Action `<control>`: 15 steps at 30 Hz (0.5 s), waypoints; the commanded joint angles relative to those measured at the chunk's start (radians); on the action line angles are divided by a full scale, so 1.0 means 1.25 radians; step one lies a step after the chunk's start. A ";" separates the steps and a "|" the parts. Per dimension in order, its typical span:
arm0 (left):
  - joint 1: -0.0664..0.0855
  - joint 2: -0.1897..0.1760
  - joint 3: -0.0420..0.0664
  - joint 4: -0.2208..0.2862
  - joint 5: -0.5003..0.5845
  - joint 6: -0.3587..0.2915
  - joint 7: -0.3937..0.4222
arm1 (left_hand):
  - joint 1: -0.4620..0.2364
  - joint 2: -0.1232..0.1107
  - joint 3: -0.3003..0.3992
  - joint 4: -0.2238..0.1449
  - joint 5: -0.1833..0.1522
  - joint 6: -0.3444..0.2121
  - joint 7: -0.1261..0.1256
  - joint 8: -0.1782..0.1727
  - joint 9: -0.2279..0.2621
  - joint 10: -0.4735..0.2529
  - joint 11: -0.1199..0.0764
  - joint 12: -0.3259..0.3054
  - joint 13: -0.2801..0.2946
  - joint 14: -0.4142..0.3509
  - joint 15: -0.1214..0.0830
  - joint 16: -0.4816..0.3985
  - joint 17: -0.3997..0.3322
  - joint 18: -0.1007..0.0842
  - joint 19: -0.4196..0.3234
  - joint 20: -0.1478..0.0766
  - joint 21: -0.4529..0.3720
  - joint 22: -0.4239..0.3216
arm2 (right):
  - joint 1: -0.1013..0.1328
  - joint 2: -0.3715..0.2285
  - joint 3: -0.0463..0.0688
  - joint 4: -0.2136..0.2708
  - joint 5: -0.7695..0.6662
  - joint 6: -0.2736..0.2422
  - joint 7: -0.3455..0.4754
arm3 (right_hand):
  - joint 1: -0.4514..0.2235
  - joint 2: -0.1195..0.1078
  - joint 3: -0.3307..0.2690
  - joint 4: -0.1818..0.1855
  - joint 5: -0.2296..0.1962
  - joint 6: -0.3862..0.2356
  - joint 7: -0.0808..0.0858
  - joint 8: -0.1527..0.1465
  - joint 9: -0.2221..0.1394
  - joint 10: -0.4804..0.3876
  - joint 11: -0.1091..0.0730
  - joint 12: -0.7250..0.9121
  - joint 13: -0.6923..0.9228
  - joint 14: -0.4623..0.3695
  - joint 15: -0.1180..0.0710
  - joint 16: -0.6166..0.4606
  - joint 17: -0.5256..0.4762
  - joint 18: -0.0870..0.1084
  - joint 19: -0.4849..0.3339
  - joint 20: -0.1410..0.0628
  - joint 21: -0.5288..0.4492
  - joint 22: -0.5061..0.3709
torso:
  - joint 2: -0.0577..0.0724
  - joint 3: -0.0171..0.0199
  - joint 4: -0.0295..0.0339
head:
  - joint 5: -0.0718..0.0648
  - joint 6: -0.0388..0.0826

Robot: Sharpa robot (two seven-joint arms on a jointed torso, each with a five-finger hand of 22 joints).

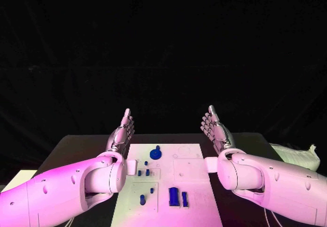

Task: Assemble the parts on the task board

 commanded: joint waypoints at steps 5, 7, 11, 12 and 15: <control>0.000 0.000 0.001 0.002 -0.018 -0.020 0.021 | -0.091 0.000 -0.034 0.000 -0.005 -0.067 -0.001 -0.005 -0.001 -0.073 -0.001 -0.005 -0.001 -0.067 -0.001 -0.005 -0.003 -0.012 -0.058 -0.005 -0.003 -0.075 | 0.000 0.000 0.000 0.001 0.008 -0.013 0.018 | -0.093 0.000 -0.011 -0.001 -0.004 -0.064 -0.002 -0.003 -0.001 -0.074 -0.001 -0.005 -0.001 -0.075 0.000 -0.003 -0.002 -0.017 -0.072 -0.004 -0.003 -0.002 | 0.000 0.0002 0.0003 | 0.000 0.000; 0.000 0.000 0.001 0.002 -0.018 -0.020 0.021 | -0.100 0.000 -0.034 0.000 -0.005 -0.075 -0.001 -0.005 -0.001 -0.080 -0.001 -0.005 -0.001 -0.074 -0.001 -0.005 -0.003 -0.012 -0.064 -0.005 -0.003 -0.075 | 0.000 0.000 0.000 0.001 0.008 -0.013 0.018 | -0.102 0.000 -0.011 -0.001 -0.004 -0.070 -0.002 -0.003 -0.001 -0.082 -0.001 -0.005 -0.001 -0.083 0.000 -0.003 -0.002 -0.017 -0.079 -0.004 -0.003 -0.002 | 0.000 0.0002 0.0003 | 0.000 0.000; 0.000 0.000 0.001 0.002 -0.018 -0.020 0.021 | -0.114 0.000 -0.034 0.000 -0.005 -0.083 -0.001 -0.005 -0.001 -0.092 -0.001 -0.005 -0.001 -0.083 -0.001 -0.005 -0.003 -0.012 -0.073 -0.005 -0.003 -0.075 | 0.000 0.000 0.000 0.001 0.008 -0.013 0.018 | -0.117 0.000 -0.011 -0.001 -0.004 -0.079 -0.002 -0.003 -0.001 -0.094 -0.001 -0.005 -0.001 -0.094 0.000 -0.003 -0.002 -0.017 -0.090 -0.004 -0.003 -0.002 | 0.000 0.0002 0.0003 | 0.000 0.000; 0.000 0.000 0.001 0.002 -0.018 -0.020 0.021 | -0.118 0.000 -0.034 0.000 -0.005 -0.087 -0.001 -0.005 -0.001 -0.093 -0.001 -0.005 -0.001 -0.087 -0.001 -0.005 -0.003 -0.012 -0.075 -0.005 -0.003 -0.075 | 0.000 0.000 0.000 0.001 0.008 -0.013 0.018 | -0.120 0.000 -0.011 -0.001 -0.004 -0.082 -0.002 -0.003 -0.001 -0.096 -0.001 -0.005 -0.001 -0.097 0.000 -0.003 -0.002 -0.017 -0.092 -0.004 -0.003 -0.002 | 0.000 0.0002 0.0003 | 0.000 0.000; 0.000 0.000 0.001 0.002 -0.018 -0.020 0.021 | -0.152 0.000 -0.034 0.000 -0.005 -0.156 -0.001 -0.005 -0.001 -0.169 -0.001 -0.005 -0.001 -0.157 -0.001 -0.005 -0.003 -0.012 -0.138 -0.005 -0.003 -0.075 | 0.000 0.000 0.000 0.001 0.008 -0.013 0.018 | -0.152 0.000 -0.011 -0.001 -0.004 -0.149 -0.002 -0.003 -0.001 -0.173 -0.001 -0.005 -0.001 -0.175 0.000 -0.003 -0.002 -0.017 -0.167 -0.004 -0.003 -0.002 | 0.000 0.0002 0.0003 | 0.000 0.000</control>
